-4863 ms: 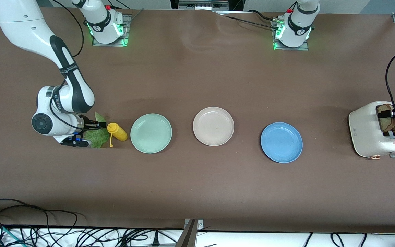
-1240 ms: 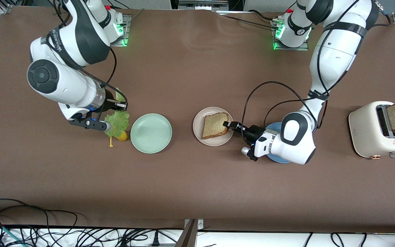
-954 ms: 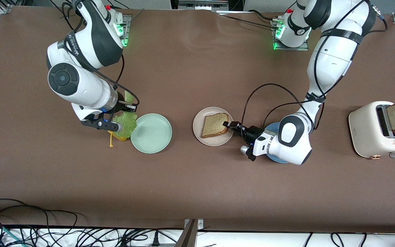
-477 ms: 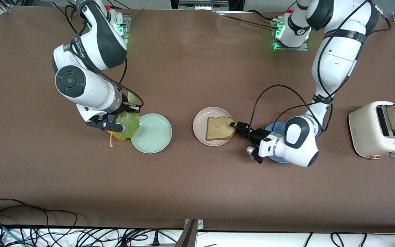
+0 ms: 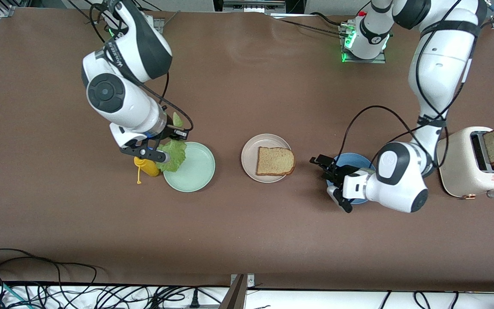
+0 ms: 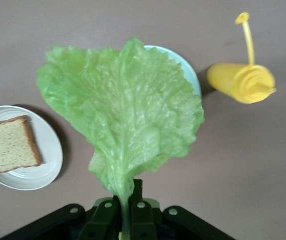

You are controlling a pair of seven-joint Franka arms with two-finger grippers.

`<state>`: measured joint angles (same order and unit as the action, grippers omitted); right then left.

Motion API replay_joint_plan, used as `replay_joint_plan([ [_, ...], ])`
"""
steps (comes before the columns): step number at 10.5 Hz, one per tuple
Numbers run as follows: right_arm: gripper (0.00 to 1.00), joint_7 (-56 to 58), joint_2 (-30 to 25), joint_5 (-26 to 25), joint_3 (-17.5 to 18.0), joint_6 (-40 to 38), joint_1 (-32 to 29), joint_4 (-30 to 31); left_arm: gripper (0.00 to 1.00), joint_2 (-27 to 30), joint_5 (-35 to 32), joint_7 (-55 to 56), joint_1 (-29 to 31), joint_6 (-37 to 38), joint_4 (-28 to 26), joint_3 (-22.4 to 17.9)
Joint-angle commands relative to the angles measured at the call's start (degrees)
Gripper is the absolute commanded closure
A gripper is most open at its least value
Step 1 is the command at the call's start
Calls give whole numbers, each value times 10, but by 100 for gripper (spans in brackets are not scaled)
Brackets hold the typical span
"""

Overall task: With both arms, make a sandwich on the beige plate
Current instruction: 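Withdraw the left gripper while the right gripper carries the lettuce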

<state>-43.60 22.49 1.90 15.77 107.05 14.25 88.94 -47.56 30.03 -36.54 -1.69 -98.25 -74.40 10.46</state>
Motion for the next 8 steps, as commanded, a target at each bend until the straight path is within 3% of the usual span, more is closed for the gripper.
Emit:
replay_joint_plan([
  [1,100,-80,31,-12,1,48,36,-11,0,62,-62,36,5,9,-10,-7],
  [4,100,-174,80,-43,1,136,86,-14,0,128,-172,123,2,22,-10,-5],
  [8,100,-272,165,-73,-5,210,143,-87,0,235,-332,263,-5,63,-13,4],
])
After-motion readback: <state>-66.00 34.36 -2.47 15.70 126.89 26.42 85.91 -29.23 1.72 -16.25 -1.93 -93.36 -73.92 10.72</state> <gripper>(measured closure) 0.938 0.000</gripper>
